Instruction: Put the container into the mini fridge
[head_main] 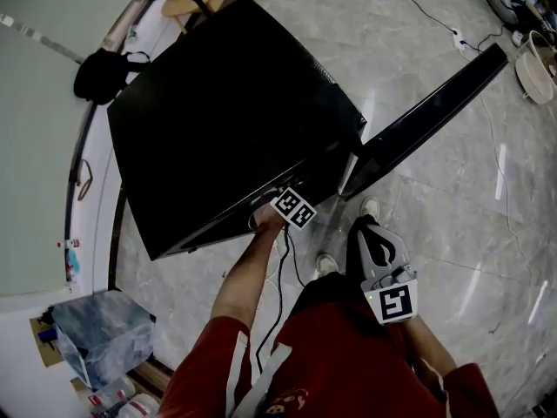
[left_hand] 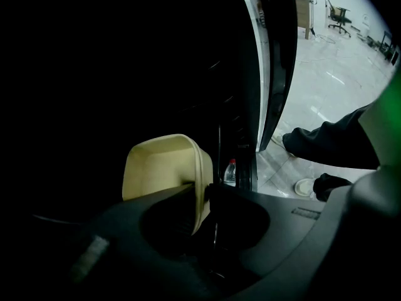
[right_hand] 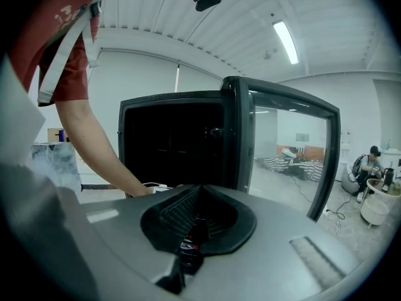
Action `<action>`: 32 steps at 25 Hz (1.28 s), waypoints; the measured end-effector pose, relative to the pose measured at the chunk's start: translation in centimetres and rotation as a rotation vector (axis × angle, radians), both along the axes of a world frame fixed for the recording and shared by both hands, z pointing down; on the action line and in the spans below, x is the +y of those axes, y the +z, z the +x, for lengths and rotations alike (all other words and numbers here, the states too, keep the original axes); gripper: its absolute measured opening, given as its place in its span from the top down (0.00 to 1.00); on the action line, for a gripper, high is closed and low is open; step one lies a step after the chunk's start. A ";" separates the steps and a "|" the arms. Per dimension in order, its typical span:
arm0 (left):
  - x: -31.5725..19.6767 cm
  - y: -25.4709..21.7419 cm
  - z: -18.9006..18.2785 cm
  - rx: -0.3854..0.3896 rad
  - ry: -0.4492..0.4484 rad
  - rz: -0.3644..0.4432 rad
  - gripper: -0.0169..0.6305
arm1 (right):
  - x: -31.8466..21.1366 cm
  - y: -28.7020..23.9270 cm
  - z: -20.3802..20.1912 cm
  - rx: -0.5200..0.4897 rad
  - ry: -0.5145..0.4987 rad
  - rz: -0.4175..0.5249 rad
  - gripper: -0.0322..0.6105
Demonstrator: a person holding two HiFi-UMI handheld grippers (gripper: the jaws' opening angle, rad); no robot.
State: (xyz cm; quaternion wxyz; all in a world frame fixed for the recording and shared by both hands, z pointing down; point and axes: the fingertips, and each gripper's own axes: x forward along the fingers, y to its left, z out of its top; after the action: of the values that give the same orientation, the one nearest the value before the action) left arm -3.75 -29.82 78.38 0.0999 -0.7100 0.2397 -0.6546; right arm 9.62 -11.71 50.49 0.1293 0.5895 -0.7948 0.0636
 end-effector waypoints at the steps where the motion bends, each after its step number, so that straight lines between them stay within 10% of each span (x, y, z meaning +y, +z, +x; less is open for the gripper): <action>1: -0.3 0.0 0.0 -0.006 -0.002 0.004 0.88 | -0.1 0.0 0.0 0.003 -0.002 0.001 0.95; 32: 2.0 -2.6 -1.1 0.014 0.024 0.143 0.63 | 0.6 -0.2 -1.4 0.013 -0.023 0.018 0.95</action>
State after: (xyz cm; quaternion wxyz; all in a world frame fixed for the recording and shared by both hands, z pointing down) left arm -4.89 -27.79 75.82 0.1566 -0.7083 0.2782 -0.6296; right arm 8.26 -11.15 50.30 0.1297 0.5819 -0.8012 0.0512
